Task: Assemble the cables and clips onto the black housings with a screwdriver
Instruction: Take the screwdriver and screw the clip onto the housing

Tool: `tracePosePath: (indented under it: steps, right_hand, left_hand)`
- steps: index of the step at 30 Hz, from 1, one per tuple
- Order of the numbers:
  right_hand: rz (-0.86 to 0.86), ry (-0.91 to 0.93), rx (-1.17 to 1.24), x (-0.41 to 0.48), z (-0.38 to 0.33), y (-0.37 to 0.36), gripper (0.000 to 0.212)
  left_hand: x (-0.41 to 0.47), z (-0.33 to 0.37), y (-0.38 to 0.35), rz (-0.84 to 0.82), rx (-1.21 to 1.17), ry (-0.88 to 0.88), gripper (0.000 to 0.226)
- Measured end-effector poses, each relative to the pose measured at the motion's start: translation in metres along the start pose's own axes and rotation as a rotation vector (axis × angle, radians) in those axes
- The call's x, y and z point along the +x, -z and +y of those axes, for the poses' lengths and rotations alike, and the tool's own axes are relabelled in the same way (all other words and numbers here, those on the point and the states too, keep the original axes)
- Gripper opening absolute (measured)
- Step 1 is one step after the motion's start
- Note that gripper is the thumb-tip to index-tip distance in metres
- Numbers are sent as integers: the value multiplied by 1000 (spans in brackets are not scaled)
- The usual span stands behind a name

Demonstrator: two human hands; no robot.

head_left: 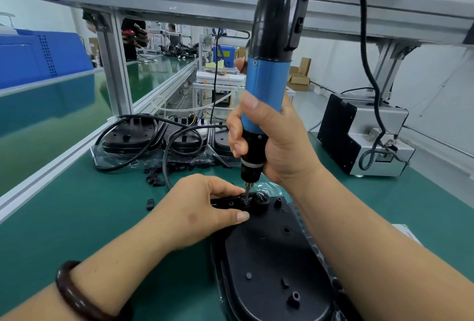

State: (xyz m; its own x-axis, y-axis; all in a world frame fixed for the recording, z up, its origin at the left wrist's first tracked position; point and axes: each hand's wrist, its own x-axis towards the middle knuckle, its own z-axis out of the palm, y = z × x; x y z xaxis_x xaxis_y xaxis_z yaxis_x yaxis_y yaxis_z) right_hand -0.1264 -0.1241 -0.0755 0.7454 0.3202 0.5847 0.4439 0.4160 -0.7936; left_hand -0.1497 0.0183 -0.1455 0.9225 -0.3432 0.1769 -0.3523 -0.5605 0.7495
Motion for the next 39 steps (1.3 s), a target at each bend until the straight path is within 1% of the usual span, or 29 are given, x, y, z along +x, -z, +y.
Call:
tracePosePath:
  steps: [5, 10, 16, 19, 21, 23, 25, 26, 27, 29, 31, 32, 35, 37, 39]
  right_hand:
    - [-5, 9, 11, -1, 0, 2, 36]
    - [11, 2, 21, -1, -2, 1, 41]
    - [-16, 10, 16, -2, -2, 1, 36]
    - [-5, 3, 3, -3, -3, 0, 43]
    - [28, 32, -4, -3, -6, 0, 38]
    - [111, 82, 17, -1, -15, 2, 33]
    - [229, 120, 52, 2, -33, 9, 27]
    - [295, 126, 55, 3, -44, 15, 23]
    - [366, 114, 36, 3, -54, 22, 23]
    - [503, 48, -56, -4, -71, 39, 32]
    - [622, -47, -161, -17, -76, 59, 36]
    - [672, -102, -201, -26, -75, 69, 35]
    - [801, -239, -275, -54, -64, 99, 33]
    - [851, -284, -325, -69, -55, 112, 30]
    - [887, -287, -357, -78, -51, 122, 31]
  left_hand:
    - [-1, 0, 0, -3, -17, 0, 29]
    - [0, -2, 0, -4, -3, 6, 29]
    - [-1, -2, 0, -5, -14, 29, 35]
    - [0, -2, 0, -4, -2, 14, 32]
    - [1, -2, 1, -5, -2, -4, 32]
    - [1, -2, 2, -27, -7, -10, 38]
    - [3, -1, 3, -41, 18, -9, 42]
    - [4, -1, 4, -40, 43, -18, 42]
    - [5, 0, 4, -36, 72, -31, 40]
    - [8, 3, 2, -25, 118, -68, 27]
    - [10, 6, 0, -28, 125, -88, 13]
    - [10, 7, 0, -31, 123, -95, 12]
    - [11, 7, 0, -43, 138, -112, 17]
    - [11, 7, -1, -34, 164, -123, 19]
    - [11, 6, 0, -39, 177, -127, 19]
